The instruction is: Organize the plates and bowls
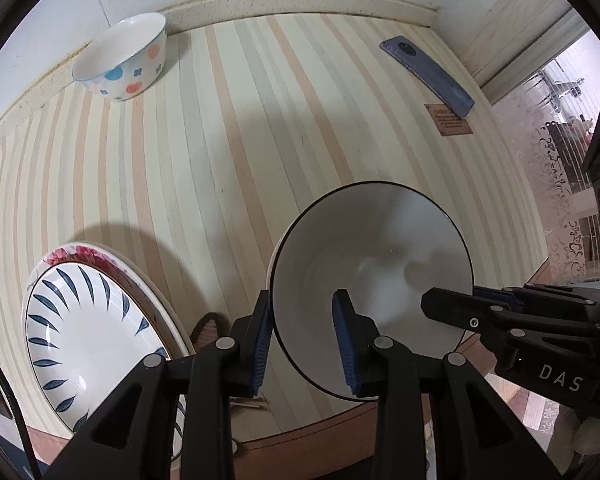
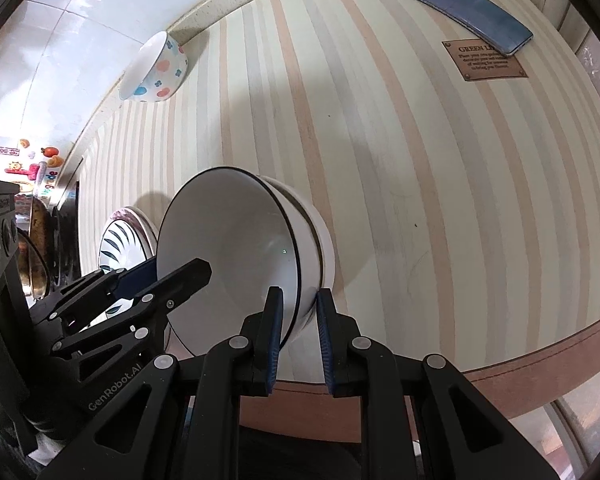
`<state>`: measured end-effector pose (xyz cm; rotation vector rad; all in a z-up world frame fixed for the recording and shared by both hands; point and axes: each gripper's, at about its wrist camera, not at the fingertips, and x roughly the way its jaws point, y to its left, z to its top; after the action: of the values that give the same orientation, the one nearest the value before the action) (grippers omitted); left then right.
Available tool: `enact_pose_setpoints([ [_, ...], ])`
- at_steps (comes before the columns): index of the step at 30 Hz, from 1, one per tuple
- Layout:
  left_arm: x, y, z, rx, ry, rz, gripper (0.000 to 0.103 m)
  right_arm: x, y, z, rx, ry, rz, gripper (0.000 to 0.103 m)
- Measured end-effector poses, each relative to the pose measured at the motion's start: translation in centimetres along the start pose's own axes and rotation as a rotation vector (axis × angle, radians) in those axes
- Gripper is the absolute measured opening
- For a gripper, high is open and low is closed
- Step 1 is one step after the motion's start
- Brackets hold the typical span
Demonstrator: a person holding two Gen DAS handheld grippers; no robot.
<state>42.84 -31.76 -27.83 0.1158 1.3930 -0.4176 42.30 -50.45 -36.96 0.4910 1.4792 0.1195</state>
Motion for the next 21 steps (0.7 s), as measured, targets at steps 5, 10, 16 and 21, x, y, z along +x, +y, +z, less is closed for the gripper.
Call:
enact_pose_setpoints([
  [5,0.1,0.3,0.2,-0.012,0.005,0.001,0.027,0.2,0.3,0.4,-0.017,0.026,0.003,0.021],
  [10,-2.3,1.6,0.8,-0.035,-0.036,-0.02,0.027,-1.9,0.1,1.3,-0.005,0.007,0.026,0.021],
  [16,-7.3,6.5,4.0,-0.151,-0.163,-0.042,0.031,-5.5,3.1,5.5,-0.052,-0.056,0.087,0.049],
  [21,-7.3,12.8,8.4,-0.268,-0.206,0.005,0.031,-3.6,8.4,12.2,-0.139,-0.068,0.117,0.049],
])
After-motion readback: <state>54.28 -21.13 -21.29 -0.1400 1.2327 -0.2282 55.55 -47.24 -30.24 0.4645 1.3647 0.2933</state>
